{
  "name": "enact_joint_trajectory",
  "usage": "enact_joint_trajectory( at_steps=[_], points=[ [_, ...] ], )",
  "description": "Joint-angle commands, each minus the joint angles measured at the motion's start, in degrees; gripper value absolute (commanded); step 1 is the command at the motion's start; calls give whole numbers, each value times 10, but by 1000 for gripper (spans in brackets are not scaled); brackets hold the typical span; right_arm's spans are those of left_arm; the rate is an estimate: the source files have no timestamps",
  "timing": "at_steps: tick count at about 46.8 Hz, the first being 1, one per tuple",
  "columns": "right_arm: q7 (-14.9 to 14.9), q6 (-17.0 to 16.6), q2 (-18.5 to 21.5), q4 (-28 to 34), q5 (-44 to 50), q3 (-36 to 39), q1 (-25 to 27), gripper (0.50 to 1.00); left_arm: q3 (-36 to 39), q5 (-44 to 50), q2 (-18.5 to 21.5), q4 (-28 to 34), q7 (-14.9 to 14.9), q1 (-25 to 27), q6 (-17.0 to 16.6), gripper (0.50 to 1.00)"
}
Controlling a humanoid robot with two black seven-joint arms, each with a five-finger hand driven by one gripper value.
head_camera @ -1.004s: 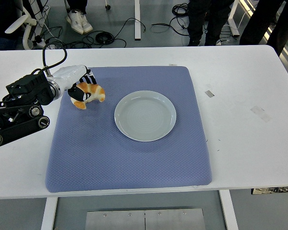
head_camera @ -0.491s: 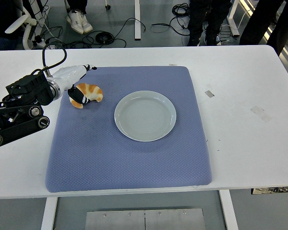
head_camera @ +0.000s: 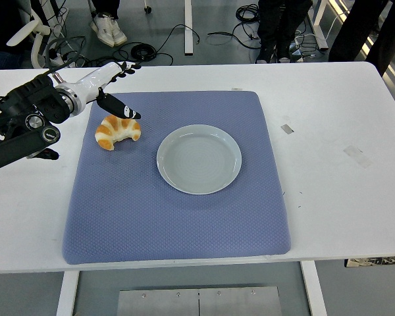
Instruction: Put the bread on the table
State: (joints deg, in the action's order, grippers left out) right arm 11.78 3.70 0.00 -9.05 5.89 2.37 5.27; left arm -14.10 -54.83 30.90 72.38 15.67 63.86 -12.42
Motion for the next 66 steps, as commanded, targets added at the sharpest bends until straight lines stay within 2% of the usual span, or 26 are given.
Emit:
enact_joint_trajectory(
  at_steps=[1,11,18,23,39,44,66],
  points=[
    [0,0,0,0,0,0,0,1000,-24,32,2,-1,-19,-5,-1,912],
    [0,0,0,0,0,0,0,1000,-73,126,41,-18,-109,-26,-5,892],
    [0,0,0,0,0,0,0,1000,-115,185,80,-48,-194,-54,-4,892],
    [0,0,0,0,0,0,0,1000,-149,216,96,-62,-224,-70,-1,893],
    [0,0,0,0,0,0,0,1000,-264,269,94,-69,-256,-157,5,905],
    [0,0,0,0,0,0,0,1000,-286,275,95,-69,-257,-177,13,910],
    [0,0,0,-2,0,0,0,1000,-291,275,111,-71,-253,-180,19,921]
  ],
)
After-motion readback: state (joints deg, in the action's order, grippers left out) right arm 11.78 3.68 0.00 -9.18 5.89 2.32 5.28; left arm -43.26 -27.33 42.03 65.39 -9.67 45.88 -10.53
